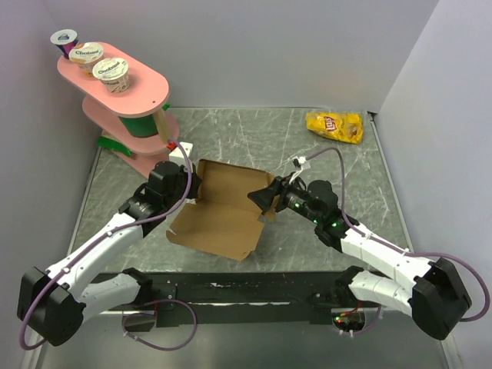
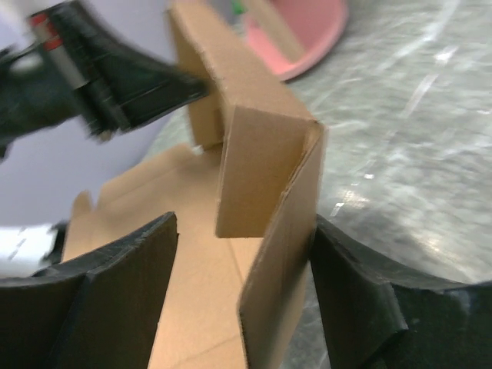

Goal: Fold the paper box

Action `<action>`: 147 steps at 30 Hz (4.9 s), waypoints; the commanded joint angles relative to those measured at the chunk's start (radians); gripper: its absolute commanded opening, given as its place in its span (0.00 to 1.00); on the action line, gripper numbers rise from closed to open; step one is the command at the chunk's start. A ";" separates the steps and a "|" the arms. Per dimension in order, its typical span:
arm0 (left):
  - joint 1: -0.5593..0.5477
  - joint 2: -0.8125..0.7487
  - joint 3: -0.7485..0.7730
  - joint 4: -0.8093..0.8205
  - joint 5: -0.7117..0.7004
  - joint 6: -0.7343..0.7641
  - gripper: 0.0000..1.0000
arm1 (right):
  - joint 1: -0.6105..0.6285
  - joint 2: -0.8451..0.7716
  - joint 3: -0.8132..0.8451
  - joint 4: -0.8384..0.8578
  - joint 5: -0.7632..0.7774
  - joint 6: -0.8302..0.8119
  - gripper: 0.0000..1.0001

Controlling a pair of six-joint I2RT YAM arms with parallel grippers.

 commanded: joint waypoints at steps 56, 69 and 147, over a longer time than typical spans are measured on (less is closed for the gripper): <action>-0.018 0.281 -0.248 0.259 0.032 -0.301 0.01 | 0.315 0.815 0.792 -0.939 0.868 0.205 1.00; 0.087 0.135 -0.261 0.391 0.219 -0.238 0.01 | 0.063 0.294 0.699 -0.773 0.266 -0.163 1.00; 0.269 -0.132 -0.325 0.333 0.494 -0.293 0.01 | -0.136 0.080 0.126 -0.020 -0.387 0.108 0.68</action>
